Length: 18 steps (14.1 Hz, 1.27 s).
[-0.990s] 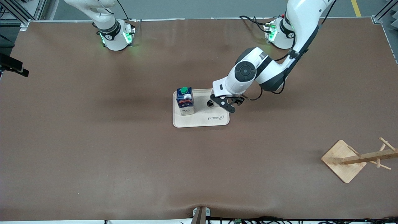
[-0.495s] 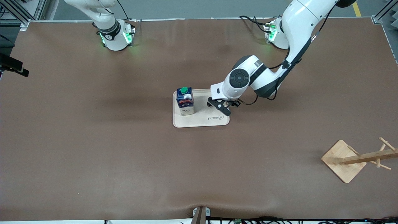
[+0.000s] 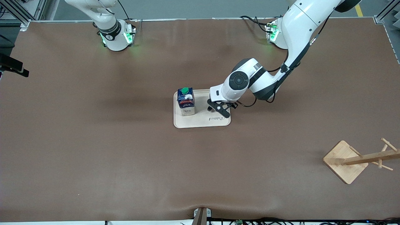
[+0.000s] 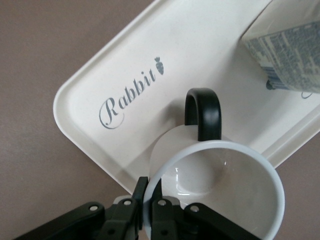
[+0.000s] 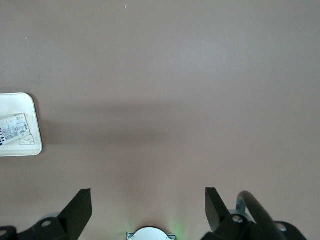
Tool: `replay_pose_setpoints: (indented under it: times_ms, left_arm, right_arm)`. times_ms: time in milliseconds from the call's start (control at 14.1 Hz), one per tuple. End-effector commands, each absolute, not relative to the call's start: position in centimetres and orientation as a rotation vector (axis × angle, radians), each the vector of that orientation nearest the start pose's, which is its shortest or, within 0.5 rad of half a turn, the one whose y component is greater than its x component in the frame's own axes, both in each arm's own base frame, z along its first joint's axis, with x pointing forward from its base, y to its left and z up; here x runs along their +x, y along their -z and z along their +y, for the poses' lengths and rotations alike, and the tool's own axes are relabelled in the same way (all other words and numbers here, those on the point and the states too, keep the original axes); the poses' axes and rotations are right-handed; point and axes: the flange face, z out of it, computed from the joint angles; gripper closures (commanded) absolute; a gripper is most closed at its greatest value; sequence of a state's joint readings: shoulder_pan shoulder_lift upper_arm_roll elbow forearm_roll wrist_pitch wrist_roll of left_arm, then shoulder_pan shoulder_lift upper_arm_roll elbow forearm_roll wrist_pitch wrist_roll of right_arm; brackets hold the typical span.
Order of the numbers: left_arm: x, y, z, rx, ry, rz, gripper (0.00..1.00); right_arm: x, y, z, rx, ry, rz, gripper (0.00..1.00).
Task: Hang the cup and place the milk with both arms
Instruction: 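Lift the white mug with the left gripper toward the wooden stand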
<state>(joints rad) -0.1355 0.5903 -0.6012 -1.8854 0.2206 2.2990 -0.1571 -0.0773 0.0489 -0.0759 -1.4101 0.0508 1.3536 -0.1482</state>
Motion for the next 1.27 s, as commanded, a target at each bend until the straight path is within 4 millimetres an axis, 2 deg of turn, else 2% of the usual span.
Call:
replay_pose_setpoints:
  times_ms: [0, 141, 354, 566, 636, 778, 919, 1061, 1202]
  left_arm:
    - [49.0, -26.3, -40.1, -3.078, -0.105, 0.997, 1.00]
    - [50.2, -31.2, -39.3, -3.070, -0.024, 0.919, 1.00]
    - [53.4, -38.4, -36.1, -3.049, -0.053, 0.778, 1.00]
    - [56.7, -44.4, -31.7, -3.051, -0.138, 0.579, 1.00]
    - [57.5, -46.0, -29.7, -3.047, -0.192, 0.522, 1.00]
    - [59.5, -48.1, -23.3, -3.068, -0.309, 0.393, 1.00]
    - [60.3, -51.0, -17.8, -3.075, -0.261, 0.395, 1.00]
    - [61.1, -52.8, -12.3, -3.084, -0.220, 0.334, 1.00]
    - [61.4, -54.3, -7.6, -3.086, -0.187, 0.324, 1.00]
  right_arm:
    - [53.7, -65.7, -7.8, -3.062, -0.144, 0.007, 0.00]
    - [53.7, -65.7, -7.8, -3.062, -0.144, 0.007, 0.00]
    - [53.7, -65.7, -7.7, -3.061, -0.143, 0.007, 0.00]
    - [53.7, -65.7, -7.8, -3.060, -0.143, 0.009, 0.00]
    - [53.7, -65.7, -7.8, -3.060, -0.143, 0.009, 0.00]
    - [53.7, -65.7, -7.8, -3.060, -0.143, 0.009, 0.00]
    - [53.7, -65.7, -7.8, -3.060, -0.143, 0.009, 0.00]
    - [53.7, -65.7, -7.8, -3.060, -0.145, 0.009, 0.00]
    - [53.7, -65.7, -7.8, -3.060, -0.146, 0.009, 0.00]
